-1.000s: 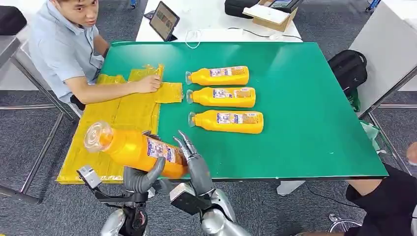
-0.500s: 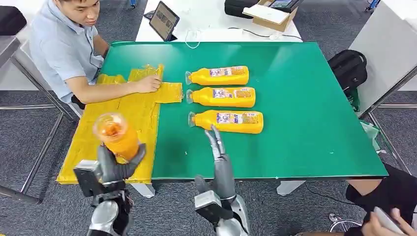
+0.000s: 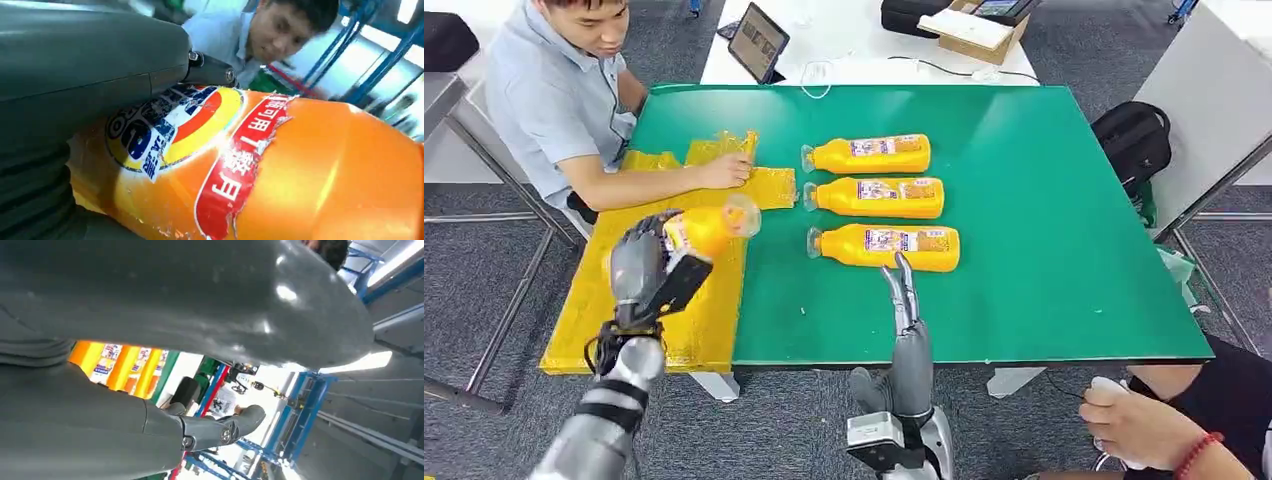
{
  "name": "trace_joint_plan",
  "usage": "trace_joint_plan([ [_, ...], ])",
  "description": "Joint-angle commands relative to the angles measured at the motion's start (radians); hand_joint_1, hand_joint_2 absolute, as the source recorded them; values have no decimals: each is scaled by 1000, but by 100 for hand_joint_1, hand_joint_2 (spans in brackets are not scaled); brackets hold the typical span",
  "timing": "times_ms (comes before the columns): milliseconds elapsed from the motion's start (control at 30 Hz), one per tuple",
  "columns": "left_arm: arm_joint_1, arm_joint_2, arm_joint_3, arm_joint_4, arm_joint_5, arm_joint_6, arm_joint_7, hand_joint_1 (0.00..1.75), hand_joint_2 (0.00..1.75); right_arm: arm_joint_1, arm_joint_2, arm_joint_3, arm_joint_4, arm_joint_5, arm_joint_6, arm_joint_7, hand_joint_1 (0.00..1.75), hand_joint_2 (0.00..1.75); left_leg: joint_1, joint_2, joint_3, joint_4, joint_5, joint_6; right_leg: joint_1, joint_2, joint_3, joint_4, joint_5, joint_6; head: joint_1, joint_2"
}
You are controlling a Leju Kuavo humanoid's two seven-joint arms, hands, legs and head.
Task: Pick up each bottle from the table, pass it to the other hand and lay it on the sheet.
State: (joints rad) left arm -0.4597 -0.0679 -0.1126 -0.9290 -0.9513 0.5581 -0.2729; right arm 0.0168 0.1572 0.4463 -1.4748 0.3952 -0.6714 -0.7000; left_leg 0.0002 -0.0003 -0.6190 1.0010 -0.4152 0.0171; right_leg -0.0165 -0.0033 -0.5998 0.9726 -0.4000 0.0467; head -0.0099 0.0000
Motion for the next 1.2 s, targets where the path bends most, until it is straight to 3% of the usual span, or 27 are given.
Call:
trace_joint_plan([
  [33,-237,61,-155,508,-274,-121,179,175,175,-28,-5,-10,76,-1,36,2,0,0,1,-1,6,-1,-1,-1,2,-1,6,-1,-2,-2,0,0],
  [300,-232,56,-166,522,-302,-131,215,173,175,-21,-2,-20,88,-7,43,2,0,0,1,0,2,0,-1,-1,1,0,3,-1,-1,-1,0,0],
  [333,-233,53,-159,522,-295,-143,215,143,175,-22,-1,-22,92,-7,44,2,0,0,1,0,4,0,-2,-1,1,0,5,-1,-2,-2,0,0],
  [367,-231,48,-141,522,-278,-174,204,124,175,-24,1,-27,95,-7,45,2,0,0,1,0,2,0,-1,-1,1,0,3,-1,-1,-2,0,0],
  [400,-228,46,-137,520,-273,-189,190,82,175,-25,1,-29,98,-10,49,2,0,0,1,0,4,0,-2,-2,1,0,5,0,-2,-2,0,0],
  [467,-220,37,-105,510,-228,-257,143,51,175,-27,-1,-34,100,-16,52,2,0,0,1,1,2,0,-1,-1,1,0,2,-1,-1,-1,0,0],
  [500,-216,33,-92,502,-204,-291,116,26,0,-29,-5,-32,100,-21,50,2,0,0,1,1,4,0,-2,-1,1,1,5,-1,-1,-2,0,0],
  [533,-216,32,-89,501,-196,-303,107,16,0,-29,-5,-32,100,-23,49,2,0,0,1,1,3,-1,-1,-1,1,1,3,-1,-1,-2,0,0],
  [967,-216,32,-89,501,-196,-303,107,16,0,-29,-5,-32,100,-23,49,2,0,0,1,0,5,0,-2,-1,1,0,6,-1,-1,-2,0,0],
  [1033,-215,30,-84,497,-183,-328,91,0,0,-31,-7,-31,102,-28,49,2,0,0,1,0,5,0,-2,-1,1,0,6,-1,-2,-2,0,0],
  [1067,-212,29,-83,488,-161,-373,60,0,175,-35,-9,-29,108,-38,49,2,0,0,1,0,4,-1,-1,-1,1,0,5,-1,-1,-2,0,0],
  [1200,-190,14,-36,433,-13,-498,-49,0,175,-56,-27,-1,128,-67,33,2,0,0,1,0,4,0,-1,-1,1,0,5,-1,-1,-2,0,0],
])
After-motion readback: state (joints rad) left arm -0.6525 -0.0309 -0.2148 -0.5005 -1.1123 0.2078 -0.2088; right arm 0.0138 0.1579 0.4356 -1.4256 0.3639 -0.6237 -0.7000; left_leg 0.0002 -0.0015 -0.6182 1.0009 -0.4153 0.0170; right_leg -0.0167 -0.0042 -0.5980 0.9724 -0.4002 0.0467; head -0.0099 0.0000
